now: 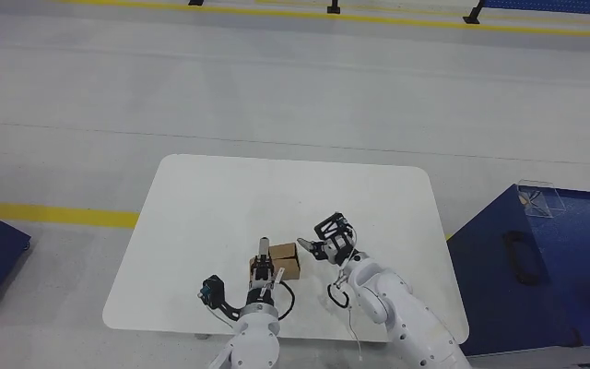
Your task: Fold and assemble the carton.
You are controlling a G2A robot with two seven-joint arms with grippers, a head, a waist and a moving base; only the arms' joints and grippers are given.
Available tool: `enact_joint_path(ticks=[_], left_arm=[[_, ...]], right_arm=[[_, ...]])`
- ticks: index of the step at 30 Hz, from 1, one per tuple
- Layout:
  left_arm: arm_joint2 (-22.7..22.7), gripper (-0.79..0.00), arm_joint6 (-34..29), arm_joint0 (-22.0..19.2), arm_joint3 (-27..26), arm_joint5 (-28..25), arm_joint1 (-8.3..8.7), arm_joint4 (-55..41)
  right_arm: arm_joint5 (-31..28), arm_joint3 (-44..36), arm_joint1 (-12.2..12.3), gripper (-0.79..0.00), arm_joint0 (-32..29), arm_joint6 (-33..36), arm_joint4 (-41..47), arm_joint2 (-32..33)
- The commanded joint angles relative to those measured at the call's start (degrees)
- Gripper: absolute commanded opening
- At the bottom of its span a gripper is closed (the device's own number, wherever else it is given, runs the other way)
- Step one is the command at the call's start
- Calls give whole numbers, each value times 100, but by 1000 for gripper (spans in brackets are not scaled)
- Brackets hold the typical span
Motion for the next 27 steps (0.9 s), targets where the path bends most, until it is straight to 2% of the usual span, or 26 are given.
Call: enact_joint_path(ticks=[1, 6, 9, 15, 27], left_arm=[[-69, 0, 192, -30, 343, -350, -63, -302], [-206, 0, 213, -88, 843, -1070, -225, -1423], [-253, 0, 157, -117, 1035, -1452, -283, -1702], [-221, 0, 453, -368, 1636, -2088, -393, -1452], [-318, 0, 715, -652, 2251, -2622, -564, -1267]], right_arm=[[57, 39, -22, 0, 0, -45, -129, -85], [137, 180, -88, 0, 40, -163, -501, -331], [170, 246, -126, 0, 68, -157, -700, -462], [247, 345, -194, 0, 115, -61, -1042, -658], [217, 486, -282, 0, 174, 163, -1347, -742]])
